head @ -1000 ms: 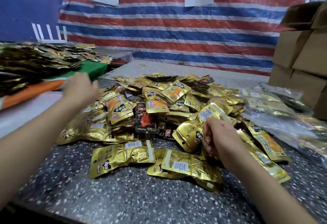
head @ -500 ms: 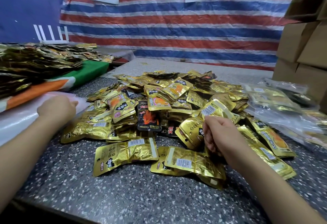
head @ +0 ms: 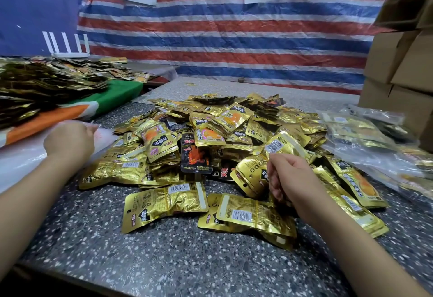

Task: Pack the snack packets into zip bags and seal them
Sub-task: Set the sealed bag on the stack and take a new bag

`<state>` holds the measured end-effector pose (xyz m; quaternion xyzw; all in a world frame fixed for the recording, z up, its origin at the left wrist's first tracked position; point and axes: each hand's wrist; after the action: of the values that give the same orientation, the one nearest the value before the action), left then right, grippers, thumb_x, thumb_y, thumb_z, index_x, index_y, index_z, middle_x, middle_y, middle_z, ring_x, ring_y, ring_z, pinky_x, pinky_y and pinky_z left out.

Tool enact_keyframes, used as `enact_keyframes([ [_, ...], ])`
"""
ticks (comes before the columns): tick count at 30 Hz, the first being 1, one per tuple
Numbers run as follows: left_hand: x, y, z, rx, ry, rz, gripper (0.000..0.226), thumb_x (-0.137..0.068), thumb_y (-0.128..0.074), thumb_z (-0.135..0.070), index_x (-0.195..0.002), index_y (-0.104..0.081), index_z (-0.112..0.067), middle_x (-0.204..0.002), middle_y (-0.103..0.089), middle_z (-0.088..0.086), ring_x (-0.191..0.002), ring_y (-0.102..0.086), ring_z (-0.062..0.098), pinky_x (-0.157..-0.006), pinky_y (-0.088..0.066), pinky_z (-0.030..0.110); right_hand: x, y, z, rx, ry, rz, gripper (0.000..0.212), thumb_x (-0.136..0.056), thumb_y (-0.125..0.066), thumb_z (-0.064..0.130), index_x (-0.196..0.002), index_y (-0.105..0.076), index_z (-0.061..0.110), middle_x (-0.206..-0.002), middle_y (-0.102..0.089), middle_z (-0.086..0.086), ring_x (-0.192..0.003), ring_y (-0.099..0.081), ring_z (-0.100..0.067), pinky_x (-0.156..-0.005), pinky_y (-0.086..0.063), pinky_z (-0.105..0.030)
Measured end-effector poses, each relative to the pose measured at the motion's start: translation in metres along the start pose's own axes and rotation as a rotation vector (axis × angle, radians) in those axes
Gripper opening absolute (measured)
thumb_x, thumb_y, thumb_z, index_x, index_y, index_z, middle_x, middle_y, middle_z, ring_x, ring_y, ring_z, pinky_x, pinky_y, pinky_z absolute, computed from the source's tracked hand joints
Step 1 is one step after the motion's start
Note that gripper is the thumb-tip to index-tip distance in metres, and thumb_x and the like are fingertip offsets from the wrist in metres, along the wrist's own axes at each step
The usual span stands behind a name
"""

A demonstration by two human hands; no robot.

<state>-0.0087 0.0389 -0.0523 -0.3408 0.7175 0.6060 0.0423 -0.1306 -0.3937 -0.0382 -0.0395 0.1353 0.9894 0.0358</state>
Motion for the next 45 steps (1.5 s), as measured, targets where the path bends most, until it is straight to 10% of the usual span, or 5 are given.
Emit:
enact_keyframes([
  [14, 0.065, 0.093, -0.136, 0.65, -0.464, -0.347, 0.041, -0.105, -0.04, -0.026, -0.064, -0.04, -0.024, -0.051, -0.036, -0.007, -0.046, -0.034, 0.018, -0.046, -0.022, 0.033, 0.0, 0.0, 0.004, -0.132, 0.006, 0.001, 0.052, -0.102, -0.045, 0.024, -0.051, -0.054, 0.022, -0.048, -0.044, -0.004, -0.039, -0.04, -0.017, -0.04, -0.029, -0.023],
  [24, 0.209, 0.055, -0.218, 0.924, -1.069, 0.106, 0.036, -0.101, -0.042, -0.027, -0.128, -0.064, -0.016, -0.116, -0.072, -0.002, -0.103, -0.066, 0.012, -0.084, -0.054, 0.033, -0.004, 0.002, 0.006, -0.398, -0.186, 0.025, 0.063, -0.1, -0.031, 0.062, -0.071, -0.058, 0.014, -0.055, -0.051, -0.003, -0.041, -0.045, -0.014, -0.041, -0.033, -0.023],
  [31, 0.205, 0.051, -0.205, 0.929, -0.912, 0.306, 0.048, -0.097, -0.041, -0.052, -0.127, -0.066, -0.025, -0.123, -0.068, -0.01, -0.115, -0.059, 0.003, -0.098, -0.048, 0.029, -0.001, 0.004, 0.006, -0.139, -0.159, -0.062, 0.033, -0.1, -0.045, 0.025, -0.074, -0.06, 0.011, -0.049, -0.054, 0.001, -0.04, -0.049, -0.011, -0.039, -0.035, -0.023],
  [35, 0.199, 0.05, -0.2, 0.989, -0.738, 0.398, 0.06, -0.087, -0.024, -0.076, -0.086, -0.068, -0.036, -0.073, -0.065, -0.023, -0.069, -0.06, -0.002, -0.061, -0.046, 0.027, -0.005, 0.008, 0.006, -0.062, -0.149, -0.115, 0.026, -0.096, -0.047, 0.026, -0.077, -0.058, 0.013, -0.063, -0.053, -0.005, -0.058, -0.049, -0.021, -0.057, -0.039, -0.034],
  [45, 0.181, 0.04, -0.2, 0.822, -0.518, 0.42, 0.063, -0.095, -0.039, -0.059, -0.15, -0.01, -0.049, -0.15, -0.038, -0.014, -0.107, -0.053, 0.0, -0.102, -0.042, 0.037, -0.002, 0.013, 0.004, -0.059, -0.027, -0.192, 0.02, -0.099, -0.055, 0.016, -0.082, -0.059, 0.006, -0.052, -0.05, 0.002, -0.043, -0.043, -0.009, -0.041, -0.038, -0.022],
])
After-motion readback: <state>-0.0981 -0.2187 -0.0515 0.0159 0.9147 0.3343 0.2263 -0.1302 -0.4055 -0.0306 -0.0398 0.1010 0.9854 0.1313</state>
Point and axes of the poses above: each hand's wrist, its own x-axis away from the middle knuckle, its own y-axis out of the back of the hand, z = x × y
